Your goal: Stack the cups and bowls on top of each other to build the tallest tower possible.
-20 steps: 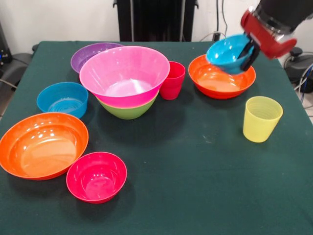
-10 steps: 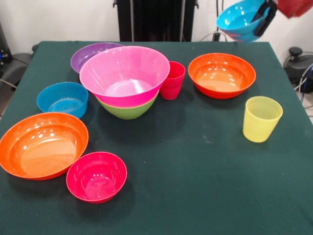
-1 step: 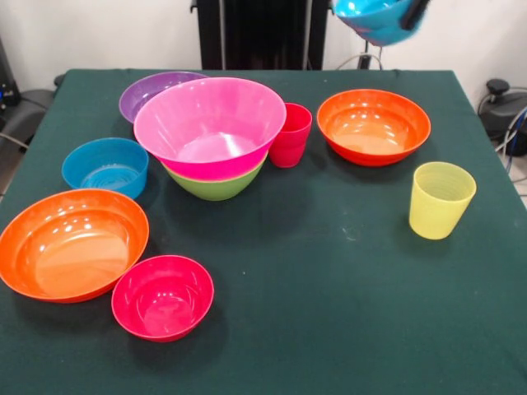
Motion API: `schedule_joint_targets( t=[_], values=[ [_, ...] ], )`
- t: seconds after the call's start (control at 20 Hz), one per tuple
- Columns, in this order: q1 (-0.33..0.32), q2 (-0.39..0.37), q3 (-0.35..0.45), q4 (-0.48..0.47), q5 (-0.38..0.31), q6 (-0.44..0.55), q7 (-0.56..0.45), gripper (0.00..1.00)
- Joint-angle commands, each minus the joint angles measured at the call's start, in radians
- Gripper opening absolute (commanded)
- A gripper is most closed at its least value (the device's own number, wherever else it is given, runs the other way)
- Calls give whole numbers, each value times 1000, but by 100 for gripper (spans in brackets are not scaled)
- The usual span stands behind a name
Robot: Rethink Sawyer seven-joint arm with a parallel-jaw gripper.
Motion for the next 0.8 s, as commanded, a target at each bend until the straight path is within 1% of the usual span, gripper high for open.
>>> schedule_joint_targets(
  t=[0.05, 0.5, 0.8],
  values=[
    [-41, -22, 112, 82, -133, -16, -136, 0],
    [-61, -44, 153, 116, -210, -76, -150, 0],
    [-70, -54, 167, 113, -255, -77, -162, 0]
  ],
)
